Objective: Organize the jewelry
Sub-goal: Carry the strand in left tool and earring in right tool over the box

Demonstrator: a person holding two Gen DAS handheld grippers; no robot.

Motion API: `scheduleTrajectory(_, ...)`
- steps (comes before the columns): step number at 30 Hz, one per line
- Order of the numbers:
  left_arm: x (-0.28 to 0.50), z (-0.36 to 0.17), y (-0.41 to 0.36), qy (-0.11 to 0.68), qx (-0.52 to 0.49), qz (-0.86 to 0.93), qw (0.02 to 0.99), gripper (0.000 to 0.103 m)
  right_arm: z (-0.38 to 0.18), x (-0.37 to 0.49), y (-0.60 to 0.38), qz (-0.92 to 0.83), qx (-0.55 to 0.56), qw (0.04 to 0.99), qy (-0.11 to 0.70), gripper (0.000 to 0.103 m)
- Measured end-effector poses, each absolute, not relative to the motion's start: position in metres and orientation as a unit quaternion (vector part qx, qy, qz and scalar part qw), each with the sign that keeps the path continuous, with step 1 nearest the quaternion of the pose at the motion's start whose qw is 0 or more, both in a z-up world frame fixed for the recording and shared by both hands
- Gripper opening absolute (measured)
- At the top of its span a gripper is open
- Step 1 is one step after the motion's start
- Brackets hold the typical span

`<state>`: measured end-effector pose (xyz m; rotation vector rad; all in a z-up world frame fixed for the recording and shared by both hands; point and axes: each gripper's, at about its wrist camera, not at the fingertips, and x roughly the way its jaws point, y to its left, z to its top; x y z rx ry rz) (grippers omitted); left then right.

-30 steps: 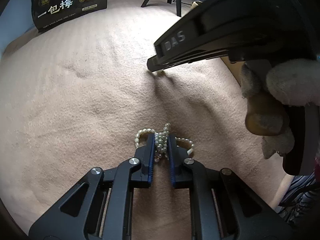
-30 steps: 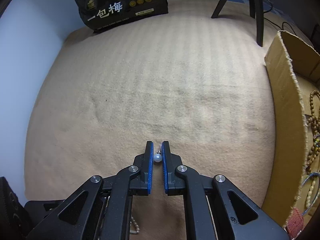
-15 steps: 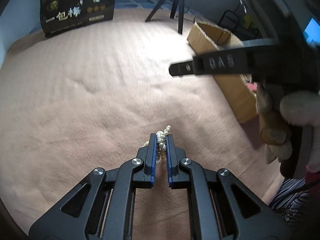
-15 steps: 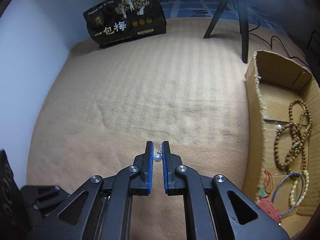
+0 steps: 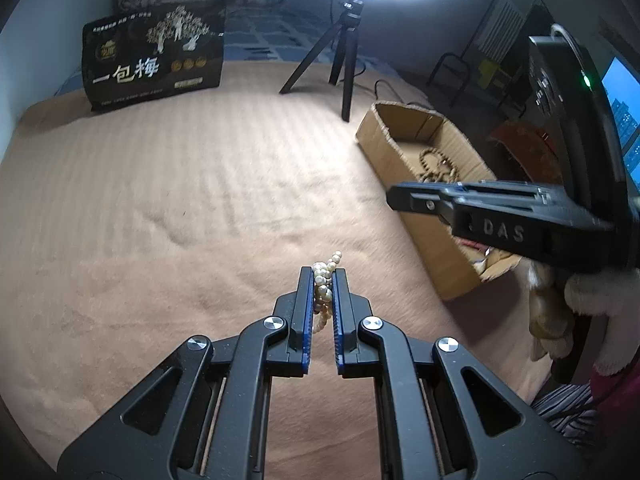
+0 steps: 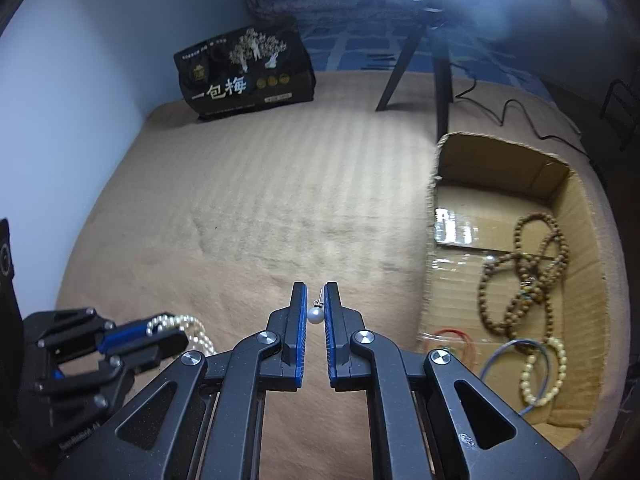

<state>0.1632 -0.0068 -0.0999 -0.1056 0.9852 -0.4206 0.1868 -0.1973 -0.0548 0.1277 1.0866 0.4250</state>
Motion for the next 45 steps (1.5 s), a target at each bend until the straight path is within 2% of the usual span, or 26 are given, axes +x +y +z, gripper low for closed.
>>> scheduleTrajectory(22,0.186,-0.061,-0.082,0.425,-0.044,-0.249,0.869,0.006,-0.04,0.166,-0.274,0.148,0.035,0.856,0.494,0.007)
scheduleTrajectory(45,0.211,-0.074,-0.148,0.425,-0.03,-0.271,0.863,0.006,-0.062,0.164,-0.334,0.099,0.044,0.852,0.513,0.007)
